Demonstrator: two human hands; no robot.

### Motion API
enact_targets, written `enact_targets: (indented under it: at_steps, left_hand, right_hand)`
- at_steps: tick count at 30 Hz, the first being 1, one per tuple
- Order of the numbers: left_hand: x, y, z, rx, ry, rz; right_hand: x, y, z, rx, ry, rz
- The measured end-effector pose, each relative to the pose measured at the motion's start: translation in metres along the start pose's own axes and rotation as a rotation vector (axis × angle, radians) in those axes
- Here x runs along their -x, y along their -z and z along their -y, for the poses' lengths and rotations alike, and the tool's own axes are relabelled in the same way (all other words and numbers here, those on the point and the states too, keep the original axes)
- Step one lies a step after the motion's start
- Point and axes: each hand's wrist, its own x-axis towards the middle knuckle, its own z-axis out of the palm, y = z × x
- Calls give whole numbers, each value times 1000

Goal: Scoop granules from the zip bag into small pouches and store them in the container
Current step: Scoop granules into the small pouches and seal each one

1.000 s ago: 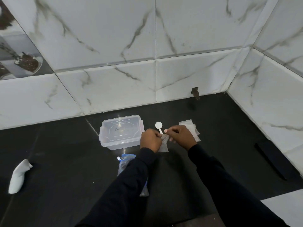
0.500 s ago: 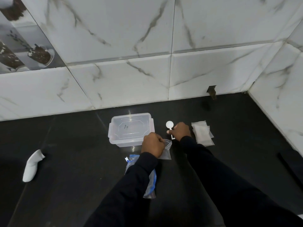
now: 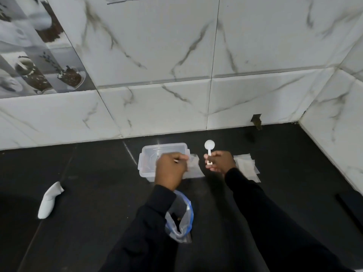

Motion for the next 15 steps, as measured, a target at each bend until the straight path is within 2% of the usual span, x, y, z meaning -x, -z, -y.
enact_targets:
  at_steps: [3, 7, 10, 13, 15]
  left_hand:
    - [10, 51, -8, 87, -66, -155]
    - [38, 111, -3, 15, -78, -247]
    - [63, 138, 8, -156, -10, -200]
    - [79, 147, 35, -303, 125, -31]
    - [86, 138, 59, -372, 217, 117]
  right_hand:
    - [47, 6, 38, -186, 135, 181]
    - [103, 17, 72, -73, 278, 376]
    - [137, 16, 82, 249, 384, 455]
    - [156, 3, 78, 674, 513, 407]
    - [158, -11, 64, 851, 599, 421]
